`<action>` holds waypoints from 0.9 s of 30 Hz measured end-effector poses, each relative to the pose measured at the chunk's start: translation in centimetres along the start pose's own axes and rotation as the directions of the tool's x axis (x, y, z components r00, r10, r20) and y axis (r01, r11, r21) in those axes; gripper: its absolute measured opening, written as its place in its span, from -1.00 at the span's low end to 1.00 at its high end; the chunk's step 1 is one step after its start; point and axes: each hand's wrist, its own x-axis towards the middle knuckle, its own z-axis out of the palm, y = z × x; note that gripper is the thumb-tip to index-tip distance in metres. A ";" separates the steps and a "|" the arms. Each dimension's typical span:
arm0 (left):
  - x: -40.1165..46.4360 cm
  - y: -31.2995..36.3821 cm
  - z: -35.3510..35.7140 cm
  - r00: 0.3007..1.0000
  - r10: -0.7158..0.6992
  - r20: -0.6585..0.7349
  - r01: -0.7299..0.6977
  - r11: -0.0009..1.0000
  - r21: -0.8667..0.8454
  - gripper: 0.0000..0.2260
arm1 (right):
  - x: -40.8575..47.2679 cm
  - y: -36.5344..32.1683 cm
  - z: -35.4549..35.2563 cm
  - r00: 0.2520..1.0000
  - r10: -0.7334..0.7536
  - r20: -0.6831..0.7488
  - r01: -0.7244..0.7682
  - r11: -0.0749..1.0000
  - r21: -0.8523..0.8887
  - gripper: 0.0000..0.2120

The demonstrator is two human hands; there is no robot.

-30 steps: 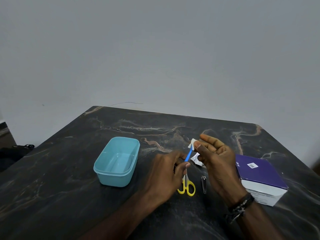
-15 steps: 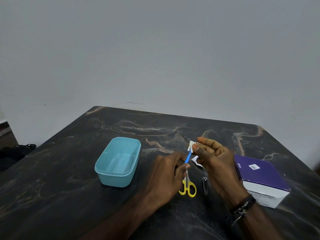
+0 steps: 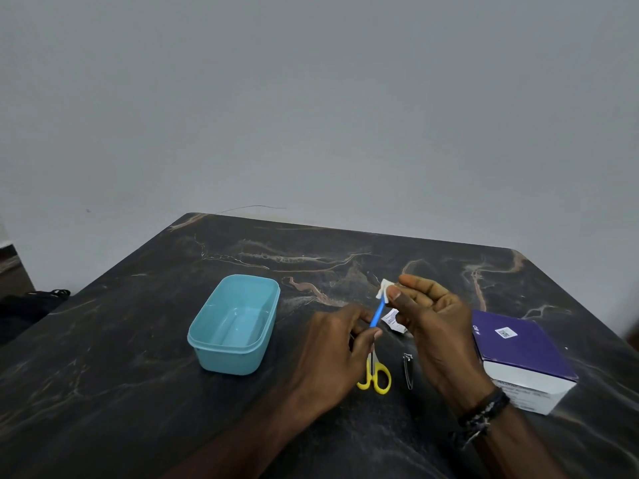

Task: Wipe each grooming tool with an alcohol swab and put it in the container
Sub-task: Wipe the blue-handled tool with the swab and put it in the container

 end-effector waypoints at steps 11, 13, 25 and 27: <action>0.1 0.6 -0.6 0.993 0.006 -0.119 -0.006 1.000 0.000 -0.84 | 0.1 -0.2 -0.1 0.987 -0.030 -0.155 0.048 0.993 0.108 -0.82; 0.1 0.6 -0.7 0.988 0.028 -0.151 -0.026 1.000 0.015 -0.85 | -0.1 -0.1 0.0 0.992 -0.019 -0.124 0.030 0.995 0.091 -0.82; 0.1 0.7 -0.8 0.988 0.100 -0.117 -0.079 0.982 0.171 -0.82 | -0.7 0.0 0.6 1.000 0.001 -0.027 0.000 0.999 0.052 -0.80; 0.0 0.7 -0.8 0.989 0.102 -0.106 -0.082 0.981 0.178 -0.80 | -0.7 0.0 0.5 1.000 0.003 -0.030 -0.002 0.999 0.046 -0.81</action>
